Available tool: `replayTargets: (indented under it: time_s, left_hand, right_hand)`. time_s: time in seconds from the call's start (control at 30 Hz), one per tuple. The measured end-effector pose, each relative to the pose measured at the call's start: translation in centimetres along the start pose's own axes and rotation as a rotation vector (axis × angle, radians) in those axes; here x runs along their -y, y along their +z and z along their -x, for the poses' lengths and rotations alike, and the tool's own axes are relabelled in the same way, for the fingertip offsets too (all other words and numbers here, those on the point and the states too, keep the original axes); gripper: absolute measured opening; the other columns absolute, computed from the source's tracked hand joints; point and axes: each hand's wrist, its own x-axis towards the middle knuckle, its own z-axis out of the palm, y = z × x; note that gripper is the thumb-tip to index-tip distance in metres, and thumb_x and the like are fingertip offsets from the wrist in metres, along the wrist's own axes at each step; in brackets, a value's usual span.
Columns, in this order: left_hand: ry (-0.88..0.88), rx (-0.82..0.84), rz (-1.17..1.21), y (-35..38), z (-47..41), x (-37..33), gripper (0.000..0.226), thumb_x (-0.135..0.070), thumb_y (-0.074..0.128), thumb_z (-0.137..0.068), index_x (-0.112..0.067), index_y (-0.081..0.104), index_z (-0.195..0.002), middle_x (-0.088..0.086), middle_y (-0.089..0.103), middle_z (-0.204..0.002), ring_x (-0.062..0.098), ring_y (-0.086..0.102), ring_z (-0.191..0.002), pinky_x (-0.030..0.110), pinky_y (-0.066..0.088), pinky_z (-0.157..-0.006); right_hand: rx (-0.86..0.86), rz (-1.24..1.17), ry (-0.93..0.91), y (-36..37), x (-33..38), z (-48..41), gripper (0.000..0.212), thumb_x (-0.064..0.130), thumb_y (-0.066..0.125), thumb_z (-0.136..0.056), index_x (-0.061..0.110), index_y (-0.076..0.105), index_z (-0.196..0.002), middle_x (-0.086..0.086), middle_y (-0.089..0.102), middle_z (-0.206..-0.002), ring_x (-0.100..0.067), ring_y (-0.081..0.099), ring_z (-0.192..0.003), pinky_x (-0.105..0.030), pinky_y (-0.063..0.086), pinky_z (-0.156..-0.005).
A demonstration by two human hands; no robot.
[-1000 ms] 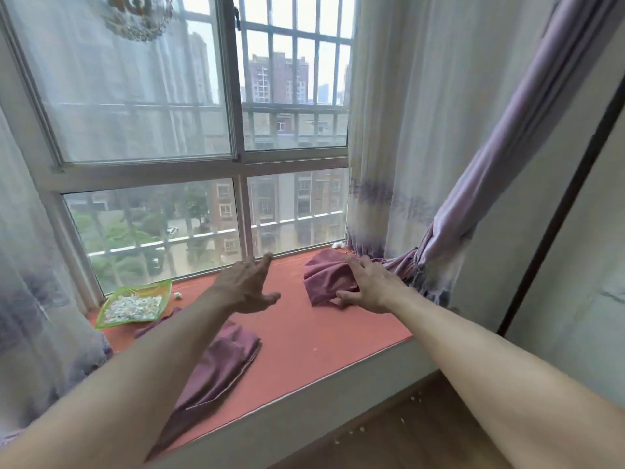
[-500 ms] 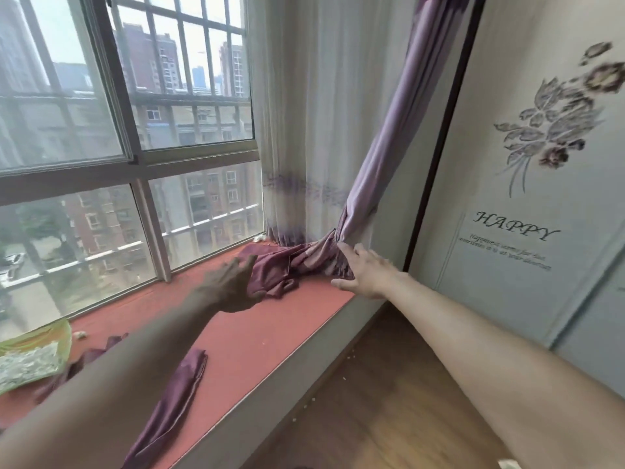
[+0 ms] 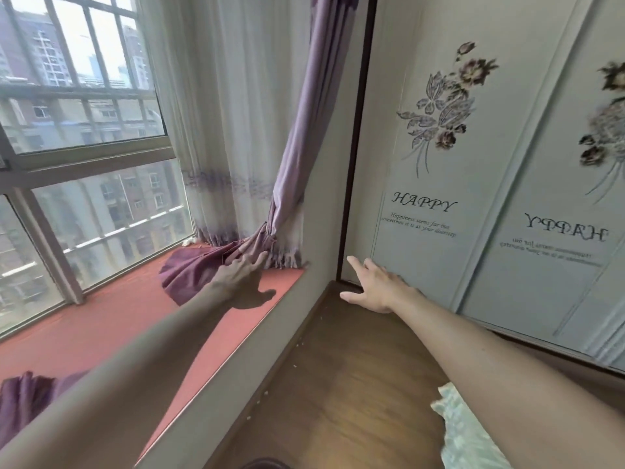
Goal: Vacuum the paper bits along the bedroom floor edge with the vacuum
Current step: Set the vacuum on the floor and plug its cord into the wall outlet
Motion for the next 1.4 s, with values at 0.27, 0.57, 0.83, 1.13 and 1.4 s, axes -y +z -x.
replayTargets:
  time_s: [0.27, 0.57, 0.83, 1.13, 1.4]
  left_hand:
    - [0.069, 0.034, -0.03, -0.1, 0.3, -6.8, 0.086, -0.064, 0.055, -0.085, -0.021, 0.018, -0.151, 0.018, 0.039, -0.145, 0.037, 0.055, -0.119, 0.043, 0.051, -0.08]
    - [0.125, 0.077, -0.052, 0.3, -0.6, -11.9, 0.082, -0.058, 0.054, -0.09, -0.022, 0.015, -0.152, 0.016, 0.045, -0.138, 0.037, 0.054, -0.121, 0.043, 0.044, -0.085]
    - [0.246, 0.152, -0.02, 5.9, -6.6, -13.5, 0.089, -0.062, 0.054, -0.089, -0.022, 0.01, -0.155, 0.018, 0.043, -0.141, 0.037, 0.056, -0.117, 0.045, 0.051, -0.082]
    - [0.434, 0.381, -0.041, 20.0, -11.5, -14.9, 0.083, -0.061, 0.05, -0.091, -0.021, 0.014, -0.154, 0.013, 0.048, -0.134, 0.035, 0.057, -0.116, 0.043, 0.048, -0.081]
    - [0.519, 0.639, -0.055, 34.4, -10.1, -15.3, 0.083, -0.06, 0.047, -0.093, -0.02, 0.01, -0.155, 0.015, 0.045, -0.14, 0.034, 0.053, -0.122, 0.047, 0.049, -0.091]
  right_hand:
    - [-0.006, -0.045, 0.07, 1.4, -6.2, 4.7, 0.082, 0.062, 0.051, -0.091, 0.028, 0.011, -0.154, -0.008, 0.037, -0.145, -0.032, 0.044, -0.129, -0.049, 0.043, -0.1]
    - [-0.008, -0.091, 0.138, 3.2, -10.2, 6.8, 0.083, 0.061, 0.052, -0.091, 0.026, 0.011, -0.155, -0.01, 0.036, -0.147, -0.032, 0.042, -0.133, -0.048, 0.04, -0.103]
    - [0.059, -0.166, 0.284, 7.9, -12.8, 4.9, 0.082, 0.058, 0.055, -0.091, 0.025, 0.014, -0.154, -0.012, 0.035, -0.15, -0.035, 0.04, -0.136, -0.048, 0.038, -0.107]
    - [0.291, -0.283, 0.49, 22.0, -13.1, 3.2, 0.08, 0.057, 0.053, -0.093, 0.021, 0.014, -0.153, -0.015, 0.036, -0.148, -0.035, 0.047, -0.128, -0.046, 0.045, -0.096]
    - [0.499, -0.45, 0.609, 36.6, -12.1, 3.6, 0.088, 0.059, 0.053, -0.093, 0.024, 0.004, -0.157, -0.016, 0.023, -0.159, -0.036, 0.035, -0.14, -0.051, 0.042, -0.104]
